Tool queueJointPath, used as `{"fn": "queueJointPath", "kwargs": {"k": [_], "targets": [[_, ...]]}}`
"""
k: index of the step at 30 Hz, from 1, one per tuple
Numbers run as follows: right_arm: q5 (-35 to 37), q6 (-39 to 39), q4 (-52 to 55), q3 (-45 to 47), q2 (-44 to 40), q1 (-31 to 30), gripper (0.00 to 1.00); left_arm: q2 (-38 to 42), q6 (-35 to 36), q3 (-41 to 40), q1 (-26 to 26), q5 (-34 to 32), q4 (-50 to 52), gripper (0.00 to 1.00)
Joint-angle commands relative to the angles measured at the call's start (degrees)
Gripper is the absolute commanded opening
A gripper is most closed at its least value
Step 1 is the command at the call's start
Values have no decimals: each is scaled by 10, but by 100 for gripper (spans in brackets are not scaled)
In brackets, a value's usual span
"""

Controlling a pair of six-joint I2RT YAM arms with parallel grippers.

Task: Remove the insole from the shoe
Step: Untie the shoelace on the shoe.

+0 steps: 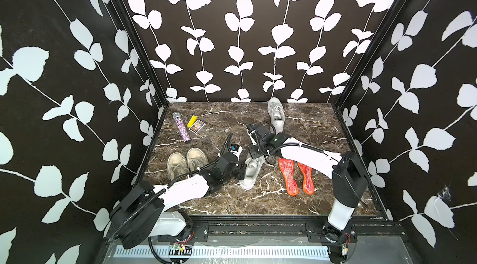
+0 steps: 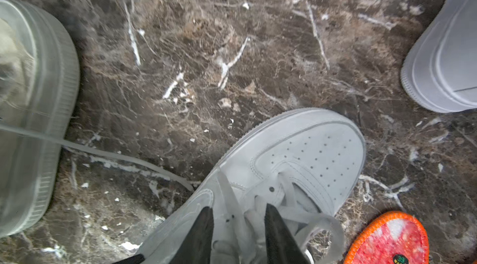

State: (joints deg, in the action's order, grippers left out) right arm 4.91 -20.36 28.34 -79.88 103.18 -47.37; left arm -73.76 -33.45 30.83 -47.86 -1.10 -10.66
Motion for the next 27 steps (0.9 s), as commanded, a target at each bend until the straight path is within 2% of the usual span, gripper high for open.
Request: {"fn": "queueJointPath", "kwargs": {"k": [1, 10, 13, 20, 27], "targets": [[3, -3, 15, 1, 6, -3, 29, -7, 0, 0, -2, 0, 11, 11], [17, -4, -1, 15, -31, -3, 1, -12, 1, 8, -2, -3, 22, 10], [41, -3, -6, 15, -50, -4, 0, -17, 3, 15, -2, -4, 29, 0], [112, -9, -12, 22, -89, 4, 0, -17, 9, 22, -5, -7, 42, 0], [108, -41, -36, 43, -110, 39, 0, -16, 13, 26, -7, -10, 49, 0]]}}
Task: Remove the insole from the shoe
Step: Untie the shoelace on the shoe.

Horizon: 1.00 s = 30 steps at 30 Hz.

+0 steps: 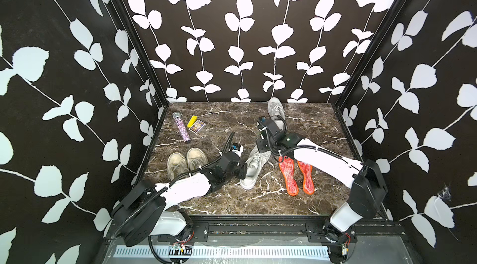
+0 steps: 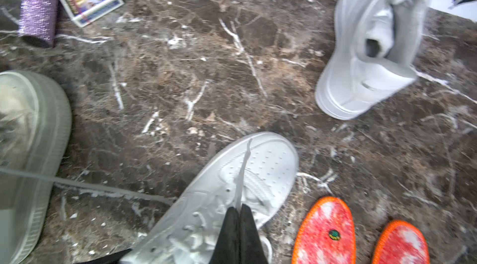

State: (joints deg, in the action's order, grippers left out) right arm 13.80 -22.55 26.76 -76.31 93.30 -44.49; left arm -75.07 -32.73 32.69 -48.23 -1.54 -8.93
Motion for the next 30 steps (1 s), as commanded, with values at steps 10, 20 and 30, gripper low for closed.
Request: {"fn": "queueJointPath", "kwargs": {"k": [10, 20, 30], "targets": [[50, -10, -13, -11, -52, 49, 0, 3, 3, -3, -3, -7, 27, 0], [78, 22, 1, -70, -78, 82, 0, 10, 0, -10, -4, -7, 22, 0], [73, 29, 0, -114, -81, 82, 0, 3, -5, -10, -4, -2, 13, 0]]}}
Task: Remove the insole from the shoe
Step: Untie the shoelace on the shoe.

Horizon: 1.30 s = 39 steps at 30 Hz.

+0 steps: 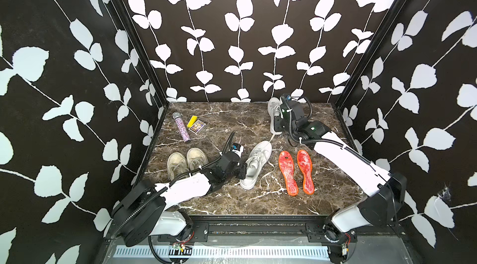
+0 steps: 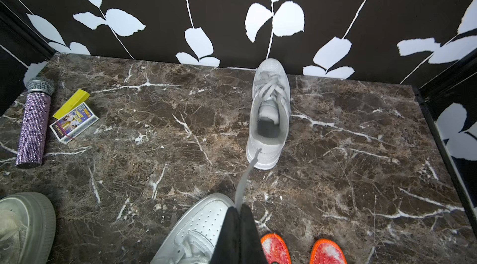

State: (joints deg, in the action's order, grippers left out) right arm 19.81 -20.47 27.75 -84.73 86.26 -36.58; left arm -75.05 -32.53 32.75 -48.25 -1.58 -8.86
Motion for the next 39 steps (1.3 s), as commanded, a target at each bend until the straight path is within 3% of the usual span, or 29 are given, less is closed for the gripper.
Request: {"fn": "queueJointPath", "kwargs": {"k": [1, 4, 10, 13, 15, 17, 20, 24, 39], "targets": [[8, 11, -11, -40, -9, 3, 0, 2, -6, -10, -4, -1, 12, 0], [-19, 16, -11, -63, 6, 3, 0, 2, -7, -9, -4, -1, 12, 0], [-138, 20, -13, -57, 50, -2, 0, 7, -10, -9, -5, -6, 11, 0], [-151, 21, -3, -55, 93, -15, 0, 5, -10, -8, -5, -4, 10, 0], [-150, 25, 8, -57, 114, -22, 16, 3, -8, -5, -5, -1, 12, 0], [-137, 32, 32, -65, 134, -29, 42, 1, -6, 0, -5, -1, 16, 0], [-53, 61, 81, -75, 147, -50, 56, 0, -4, 4, -6, -1, 18, 0], [-33, 94, 109, -53, 137, -74, 69, -3, -4, 5, -5, -2, 17, 0], [-55, 110, 124, 87, 68, -142, 69, -15, -11, 3, -7, -1, 3, 0]]}}
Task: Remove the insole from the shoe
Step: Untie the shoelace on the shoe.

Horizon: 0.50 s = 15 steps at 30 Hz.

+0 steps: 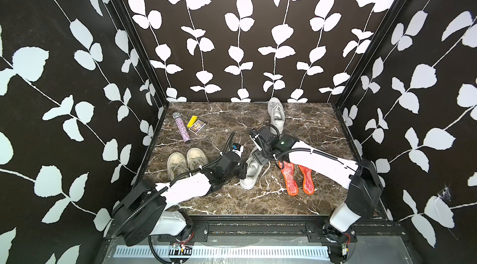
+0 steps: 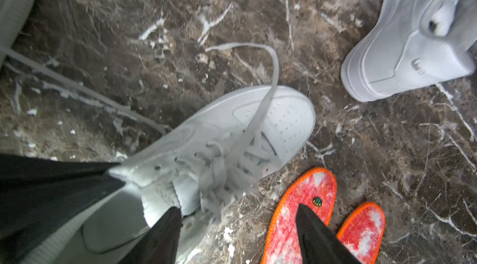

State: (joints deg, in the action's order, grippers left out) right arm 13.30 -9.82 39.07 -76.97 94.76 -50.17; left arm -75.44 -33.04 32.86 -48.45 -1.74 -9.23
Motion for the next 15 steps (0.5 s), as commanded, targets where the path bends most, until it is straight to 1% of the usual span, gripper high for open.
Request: {"fn": "queueJointPath", "kwargs": {"k": [1, 10, 15], "targets": [[12, 2, 10, 11, -14, -6, 69, -12, -6, 2, -5, 1, 6, 0], [60, -12, -4, -6, 19, -7, 59, -13, -7, 2, -5, 4, 4, 0], [55, -13, -7, -15, 31, -8, 56, -6, -6, -2, -4, 3, 7, 0]]}}
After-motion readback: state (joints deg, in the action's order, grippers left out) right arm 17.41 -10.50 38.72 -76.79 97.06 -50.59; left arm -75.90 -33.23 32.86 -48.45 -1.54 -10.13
